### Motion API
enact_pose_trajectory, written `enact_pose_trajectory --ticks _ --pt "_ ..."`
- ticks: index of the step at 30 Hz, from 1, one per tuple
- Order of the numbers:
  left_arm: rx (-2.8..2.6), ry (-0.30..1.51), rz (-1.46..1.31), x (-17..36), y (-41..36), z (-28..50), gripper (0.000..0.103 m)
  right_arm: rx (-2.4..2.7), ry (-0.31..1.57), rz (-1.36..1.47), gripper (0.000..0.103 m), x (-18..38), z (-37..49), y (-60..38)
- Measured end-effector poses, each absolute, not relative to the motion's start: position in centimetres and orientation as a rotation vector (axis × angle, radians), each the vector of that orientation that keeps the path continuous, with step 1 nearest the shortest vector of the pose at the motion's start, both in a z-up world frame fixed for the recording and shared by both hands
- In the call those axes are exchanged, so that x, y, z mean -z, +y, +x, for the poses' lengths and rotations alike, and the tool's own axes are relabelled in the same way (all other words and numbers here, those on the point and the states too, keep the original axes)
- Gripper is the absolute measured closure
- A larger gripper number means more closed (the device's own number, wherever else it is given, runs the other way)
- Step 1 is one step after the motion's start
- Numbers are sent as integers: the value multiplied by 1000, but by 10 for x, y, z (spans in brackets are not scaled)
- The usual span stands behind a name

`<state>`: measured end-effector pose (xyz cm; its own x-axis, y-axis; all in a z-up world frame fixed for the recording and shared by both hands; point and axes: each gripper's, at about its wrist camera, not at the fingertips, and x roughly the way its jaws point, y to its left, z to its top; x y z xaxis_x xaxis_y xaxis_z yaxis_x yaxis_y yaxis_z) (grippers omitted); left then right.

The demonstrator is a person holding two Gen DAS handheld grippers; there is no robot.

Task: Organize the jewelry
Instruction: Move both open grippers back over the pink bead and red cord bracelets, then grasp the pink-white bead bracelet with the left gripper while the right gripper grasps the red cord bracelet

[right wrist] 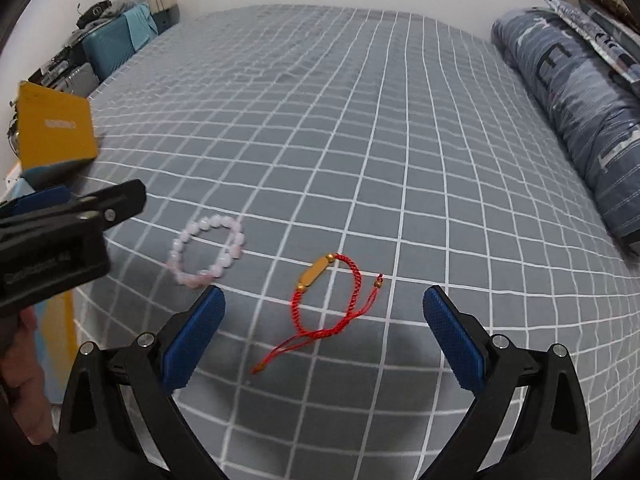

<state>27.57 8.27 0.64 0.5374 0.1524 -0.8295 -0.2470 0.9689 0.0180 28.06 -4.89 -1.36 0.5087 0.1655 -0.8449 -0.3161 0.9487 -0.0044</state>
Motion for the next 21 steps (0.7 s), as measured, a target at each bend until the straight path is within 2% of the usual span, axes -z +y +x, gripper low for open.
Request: enact_pose_trajectory --ticks 11,16,21 --pt "-203 1072 -127 54 71 312 6 -321 1041 -181 8 53 302 -47" --pt "-195 1086 -145 68 69 318 6 -327 1054 -182 13 64 306 -42" --pt "-180 1107 -210 76 76 320 16 -333 1059 -193 23 70 307 -40"
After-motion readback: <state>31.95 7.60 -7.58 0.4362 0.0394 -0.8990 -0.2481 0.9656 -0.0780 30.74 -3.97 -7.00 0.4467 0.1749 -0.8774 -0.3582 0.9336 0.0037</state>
